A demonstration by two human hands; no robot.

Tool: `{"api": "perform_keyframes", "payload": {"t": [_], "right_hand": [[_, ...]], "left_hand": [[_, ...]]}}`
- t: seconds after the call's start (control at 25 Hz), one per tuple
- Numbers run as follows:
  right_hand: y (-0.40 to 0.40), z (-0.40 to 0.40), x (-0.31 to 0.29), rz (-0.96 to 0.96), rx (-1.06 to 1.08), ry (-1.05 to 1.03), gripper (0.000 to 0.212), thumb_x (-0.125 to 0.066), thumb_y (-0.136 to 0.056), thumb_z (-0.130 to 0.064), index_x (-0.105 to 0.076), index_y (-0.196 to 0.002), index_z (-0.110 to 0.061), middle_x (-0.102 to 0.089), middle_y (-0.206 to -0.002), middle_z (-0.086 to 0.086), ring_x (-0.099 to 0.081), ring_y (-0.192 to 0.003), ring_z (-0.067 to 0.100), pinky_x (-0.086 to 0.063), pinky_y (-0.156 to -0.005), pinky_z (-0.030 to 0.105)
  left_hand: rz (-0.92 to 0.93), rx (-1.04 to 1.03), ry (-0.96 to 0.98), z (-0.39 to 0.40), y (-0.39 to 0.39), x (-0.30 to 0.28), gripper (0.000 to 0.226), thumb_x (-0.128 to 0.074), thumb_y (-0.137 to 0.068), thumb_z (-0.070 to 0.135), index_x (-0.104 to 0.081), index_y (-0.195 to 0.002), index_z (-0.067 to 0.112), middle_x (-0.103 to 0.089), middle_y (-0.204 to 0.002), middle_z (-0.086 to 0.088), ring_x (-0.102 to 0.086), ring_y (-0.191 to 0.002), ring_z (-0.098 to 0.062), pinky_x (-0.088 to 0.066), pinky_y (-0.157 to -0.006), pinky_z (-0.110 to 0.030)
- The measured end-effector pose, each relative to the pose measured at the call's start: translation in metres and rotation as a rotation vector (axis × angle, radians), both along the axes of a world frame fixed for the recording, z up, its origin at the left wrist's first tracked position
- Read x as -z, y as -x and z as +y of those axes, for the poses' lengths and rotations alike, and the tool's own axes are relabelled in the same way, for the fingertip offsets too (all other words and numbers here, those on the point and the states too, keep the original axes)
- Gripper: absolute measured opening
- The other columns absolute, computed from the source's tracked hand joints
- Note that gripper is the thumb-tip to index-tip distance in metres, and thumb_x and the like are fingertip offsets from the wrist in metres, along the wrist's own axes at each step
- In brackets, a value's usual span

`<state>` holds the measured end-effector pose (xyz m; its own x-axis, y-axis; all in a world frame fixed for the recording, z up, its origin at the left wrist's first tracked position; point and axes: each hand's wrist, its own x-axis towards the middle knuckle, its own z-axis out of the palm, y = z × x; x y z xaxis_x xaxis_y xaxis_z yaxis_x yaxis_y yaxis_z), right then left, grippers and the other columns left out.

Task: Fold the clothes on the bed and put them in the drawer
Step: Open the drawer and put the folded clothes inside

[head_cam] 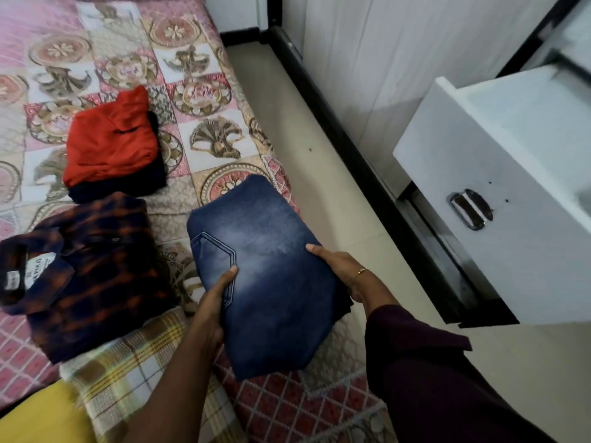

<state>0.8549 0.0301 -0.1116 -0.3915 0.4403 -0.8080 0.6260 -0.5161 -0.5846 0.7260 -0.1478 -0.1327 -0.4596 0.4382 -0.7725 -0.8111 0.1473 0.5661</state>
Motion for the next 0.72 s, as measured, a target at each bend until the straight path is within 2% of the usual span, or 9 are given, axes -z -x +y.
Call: {"api": "perform_keyframes", "payload": {"t": [0.16,0.24,0.32,0.4,0.44,0.56,0.64,0.72], "right_hand": [[-0.031,0.006,-0.045,0.027,0.055,-0.071,0.055,-0.064,-0.080,-0.050,-0.062,-0.115,-0.007,-0.066,-0.095,0.004,-0.062,-0.080,0.017,-0.044,-0.059,0.023],[-0.051,0.018,-0.081,0.065,0.104,-0.124,0.051,-0.064,-0.080,-0.052,-0.064,-0.110,-0.010,-0.067,-0.096,0.004,-0.063,-0.083,0.019,-0.045,-0.062,0.025],[-0.072,0.036,-0.122,0.126,0.154,-0.179,0.047,-0.065,-0.078,-0.055,-0.068,-0.100,-0.014,-0.070,-0.100,0.004,-0.065,-0.088,0.021,-0.050,-0.073,0.030],[-0.094,0.058,-0.163,0.171,0.201,-0.258,0.049,-0.066,-0.073,-0.059,-0.072,-0.095,-0.016,-0.073,-0.098,0.004,-0.068,-0.091,0.023,-0.052,-0.086,0.035],[-0.107,0.071,-0.186,0.186,0.229,-0.307,0.050,-0.065,-0.073,-0.060,-0.072,-0.096,-0.015,-0.073,-0.097,0.005,-0.068,-0.090,0.023,-0.052,-0.086,0.034],[-0.157,0.116,-0.255,0.249,0.318,-0.436,0.048,-0.062,-0.081,-0.053,-0.070,-0.101,-0.011,-0.072,-0.098,0.006,-0.067,-0.088,0.020,-0.049,-0.071,0.026],[-0.194,0.147,-0.283,0.270,0.355,-0.498,0.048,-0.062,-0.080,-0.054,-0.070,-0.102,-0.012,-0.072,-0.098,0.006,-0.067,-0.090,0.021,-0.050,-0.075,0.028],[-0.230,0.178,-0.295,0.278,0.377,-0.528,0.047,-0.062,-0.079,-0.055,-0.070,-0.101,-0.014,-0.073,-0.099,0.005,-0.068,-0.091,0.021,-0.051,-0.081,0.032]], "left_hand": [[0.066,0.028,-0.093,0.015,-0.020,-0.041,0.032,-0.066,-0.083,0.027,-0.066,-0.112,0.014,-0.072,-0.102,-0.010,-0.068,-0.094,-0.027,-0.050,-0.073,-0.035],[0.096,0.077,-0.145,0.034,-0.031,-0.077,0.027,-0.064,-0.083,0.025,-0.068,-0.107,0.014,-0.073,-0.098,-0.009,-0.067,-0.095,-0.027,-0.050,-0.075,-0.035],[0.132,0.126,-0.192,0.060,-0.042,-0.119,0.024,-0.064,-0.082,0.025,-0.069,-0.102,0.014,-0.074,-0.091,-0.009,-0.066,-0.092,-0.029,-0.049,-0.074,-0.035],[0.171,0.167,-0.240,0.092,-0.054,-0.160,0.028,-0.065,-0.081,0.026,-0.068,-0.106,0.013,-0.073,-0.094,-0.010,-0.066,-0.091,-0.030,-0.049,-0.074,-0.036],[0.190,0.187,-0.281,0.111,-0.062,-0.182,0.030,-0.065,-0.080,0.026,-0.068,-0.108,0.014,-0.073,-0.096,-0.011,-0.066,-0.092,-0.030,-0.050,-0.077,-0.037],[0.219,0.260,-0.413,0.168,-0.102,-0.249,0.022,-0.065,-0.082,0.024,-0.068,-0.102,0.015,-0.073,-0.092,-0.008,-0.069,-0.083,-0.025,-0.052,-0.077,-0.036],[0.223,0.304,-0.499,0.203,-0.136,-0.279,0.016,-0.064,-0.084,0.023,-0.069,-0.097,0.016,-0.074,-0.088,-0.007,-0.071,-0.076,-0.022,-0.052,-0.071,-0.035],[0.206,0.314,-0.538,0.238,-0.171,-0.291,0.017,-0.065,-0.084,0.021,-0.068,-0.099,0.015,-0.074,-0.090,-0.007,-0.071,-0.076,-0.022,-0.053,-0.070,-0.034]]}}
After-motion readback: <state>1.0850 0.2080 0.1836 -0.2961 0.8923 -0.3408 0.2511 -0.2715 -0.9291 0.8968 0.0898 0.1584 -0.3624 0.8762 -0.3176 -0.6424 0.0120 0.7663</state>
